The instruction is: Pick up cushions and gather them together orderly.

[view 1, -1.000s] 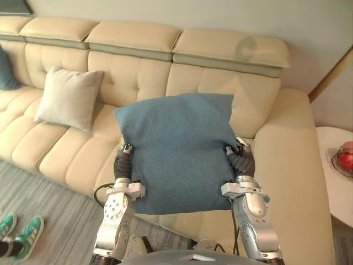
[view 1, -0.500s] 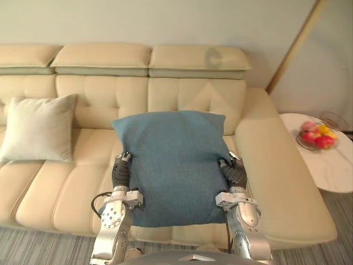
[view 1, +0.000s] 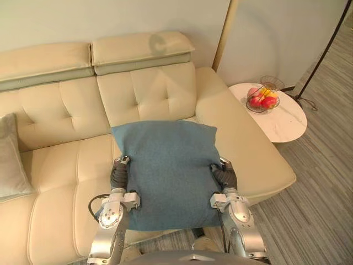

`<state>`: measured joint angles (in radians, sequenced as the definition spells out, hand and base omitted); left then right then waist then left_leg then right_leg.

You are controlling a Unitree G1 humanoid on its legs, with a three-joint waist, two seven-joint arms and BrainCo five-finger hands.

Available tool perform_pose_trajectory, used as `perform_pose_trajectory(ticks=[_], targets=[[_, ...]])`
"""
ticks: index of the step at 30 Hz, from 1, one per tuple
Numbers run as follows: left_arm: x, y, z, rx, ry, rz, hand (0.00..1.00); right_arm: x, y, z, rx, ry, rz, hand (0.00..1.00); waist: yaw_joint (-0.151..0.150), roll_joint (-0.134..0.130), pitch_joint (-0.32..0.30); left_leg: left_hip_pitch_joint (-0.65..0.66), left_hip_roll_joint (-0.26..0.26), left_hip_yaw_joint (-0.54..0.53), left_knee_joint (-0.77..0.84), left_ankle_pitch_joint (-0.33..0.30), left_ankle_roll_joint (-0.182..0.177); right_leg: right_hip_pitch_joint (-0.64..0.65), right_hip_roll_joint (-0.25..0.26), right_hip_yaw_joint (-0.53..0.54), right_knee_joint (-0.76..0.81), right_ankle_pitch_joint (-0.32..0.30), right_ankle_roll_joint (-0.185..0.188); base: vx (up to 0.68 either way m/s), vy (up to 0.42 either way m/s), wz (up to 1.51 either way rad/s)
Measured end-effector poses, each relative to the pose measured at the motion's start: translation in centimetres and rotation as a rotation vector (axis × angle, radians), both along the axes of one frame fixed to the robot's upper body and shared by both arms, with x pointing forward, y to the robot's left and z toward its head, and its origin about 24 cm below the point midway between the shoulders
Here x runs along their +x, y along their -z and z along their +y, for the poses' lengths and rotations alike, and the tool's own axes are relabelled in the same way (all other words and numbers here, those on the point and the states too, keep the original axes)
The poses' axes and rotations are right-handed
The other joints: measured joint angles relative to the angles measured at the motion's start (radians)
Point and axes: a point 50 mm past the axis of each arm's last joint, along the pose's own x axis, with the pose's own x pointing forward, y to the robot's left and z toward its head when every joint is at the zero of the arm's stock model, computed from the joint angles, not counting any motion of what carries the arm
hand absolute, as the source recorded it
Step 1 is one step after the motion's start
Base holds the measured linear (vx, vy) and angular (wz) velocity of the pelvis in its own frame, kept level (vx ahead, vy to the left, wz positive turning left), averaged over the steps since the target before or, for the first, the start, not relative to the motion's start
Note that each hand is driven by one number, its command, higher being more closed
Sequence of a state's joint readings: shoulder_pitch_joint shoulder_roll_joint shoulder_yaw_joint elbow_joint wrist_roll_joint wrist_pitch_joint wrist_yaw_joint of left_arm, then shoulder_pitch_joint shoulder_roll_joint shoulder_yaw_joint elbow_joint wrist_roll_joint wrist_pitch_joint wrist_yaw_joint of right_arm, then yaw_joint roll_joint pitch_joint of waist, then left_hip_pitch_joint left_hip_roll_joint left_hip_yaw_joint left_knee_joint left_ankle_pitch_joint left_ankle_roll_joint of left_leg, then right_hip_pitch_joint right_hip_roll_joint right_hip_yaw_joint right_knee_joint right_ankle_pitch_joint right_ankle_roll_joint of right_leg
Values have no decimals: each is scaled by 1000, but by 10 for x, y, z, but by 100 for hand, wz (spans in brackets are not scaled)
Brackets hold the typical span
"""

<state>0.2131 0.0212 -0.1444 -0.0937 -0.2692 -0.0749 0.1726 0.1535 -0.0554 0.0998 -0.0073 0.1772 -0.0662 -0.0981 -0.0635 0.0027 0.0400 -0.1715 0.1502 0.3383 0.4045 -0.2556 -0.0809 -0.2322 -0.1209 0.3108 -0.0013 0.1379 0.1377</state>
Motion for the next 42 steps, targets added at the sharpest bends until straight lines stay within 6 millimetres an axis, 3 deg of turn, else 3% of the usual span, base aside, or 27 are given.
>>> perform_pose_trajectory(ticks=[3, 4, 5, 7, 9, 12, 14, 15, 18, 19, 24, 29, 30, 33, 37, 42], targets=[[18, -13, 4, 20, -33, -54, 100, 21, -14, 7, -14, -19, -60, 100, 1, 31, 26, -84, 6, -5, 24, 12, 4, -69, 2, -6, -2, 28, -12, -92, -50, 5], [31, -23, 5, 36, -43, -97, 100, 32, -26, 9, -17, -17, -109, 100, 6, 42, 61, -116, 10, -7, 33, 21, 5, -93, 2, -15, -7, 46, -15, -121, -66, 4], [44, -38, 6, 54, -59, -152, 100, 44, -41, 13, -18, -7, -166, 100, 14, 43, 95, -152, 15, -5, 41, 30, 7, -126, 4, -18, -4, 55, -20, -175, -92, 5], [63, -63, 5, 77, -84, -240, 100, 61, -67, 17, -29, 27, -257, 100, 24, 43, 101, -257, 36, -5, 81, 40, 8, -217, 15, -24, 0, 78, -18, -190, -118, 0], [78, -83, 3, 77, -116, -306, 100, 74, -90, 21, -20, 58, -334, 100, 36, 44, 145, -282, 49, -6, 91, 49, 4, -245, 22, -44, 18, 84, -23, -137, -121, -2], [91, -112, 0, 68, -155, -395, 100, 85, -123, 26, -43, 115, -448, 100, 45, 45, 149, -327, 52, -14, 80, 74, -2, -302, 24, -68, 47, 84, -22, -87, -124, 11], [107, -143, -1, 83, -185, -488, 100, 95, -160, 32, -56, 163, -574, 100, 54, 45, 161, -363, 49, -24, 65, 97, -6, -346, 23, -78, 66, 85, -22, -65, -98, 17], [111, -153, 0, 85, -195, -514, 100, 97, -171, 34, -62, 173, -610, 100, 54, 45, 167, -373, 48, -27, 62, 103, -6, -356, 22, -81, 70, 85, -22, -87, -103, 19], [123, -209, 2, 80, -245, -679, 100, 102, -231, 41, -48, 235, -805, 100, 64, 46, 203, -421, 34, -40, 23, 146, -12, -417, 12, -119, 84, 92, -30, -62, -85, 20], [123, -217, 1, 79, -248, -703, 100, 102, -239, 40, -40, 249, -830, 100, 66, 46, 209, -425, 31, -41, 12, 157, -11, -426, 9, -123, 84, 94, -31, -16, -57, 37], [125, -317, 3, 126, -325, -961, 100, 98, -331, 43, 39, 361, -1063, 100, 73, 45, 262, -485, 1, -80, -159, 289, -30, -485, -12, -181, -13, 175, -35, -17, -30, 33], [124, -372, -1, 92, -368, -1043, 100, 92, -388, 45, 134, 438, -1146, 100, 85, 45, 276, -518, 4, -103, -289, 376, -46, -549, 1, -223, -20, 188, -41, -42, -51, 18], [122, -377, -2, 86, -369, -1054, 0, 89, -394, 44, 142, 444, -1162, 0, 87, 45, 276, -527, 4, -107, -296, 382, -45, -557, 1, -231, -21, 189, -43, -45, -49, 26], [109, -408, -8, 76, -379, -1141, 0, 73, -425, 39, 189, 487, -1249, 0, 102, 46, 276, -579, 5, -141, -363, 435, -57, -613, 5, -272, -26, 192, -46, -39, -51, 27], [100, -426, -6, 45, -407, -1182, 0, 56, -450, 38, 240, 516, -1317, 0, 125, 46, 276, -614, 1, -158, -453, 507, -59, -666, 4, -310, -25, 189, -50, -4, -31, 23], [102, -432, -5, 28, -440, -1159, 0, 46, -469, 23, 335, 573, -1328, 0, 141, 49, 278, -704, -1, -203, -482, 555, -70, -767, -6, -374, 59, 138, -62, 21, 19, 34]])
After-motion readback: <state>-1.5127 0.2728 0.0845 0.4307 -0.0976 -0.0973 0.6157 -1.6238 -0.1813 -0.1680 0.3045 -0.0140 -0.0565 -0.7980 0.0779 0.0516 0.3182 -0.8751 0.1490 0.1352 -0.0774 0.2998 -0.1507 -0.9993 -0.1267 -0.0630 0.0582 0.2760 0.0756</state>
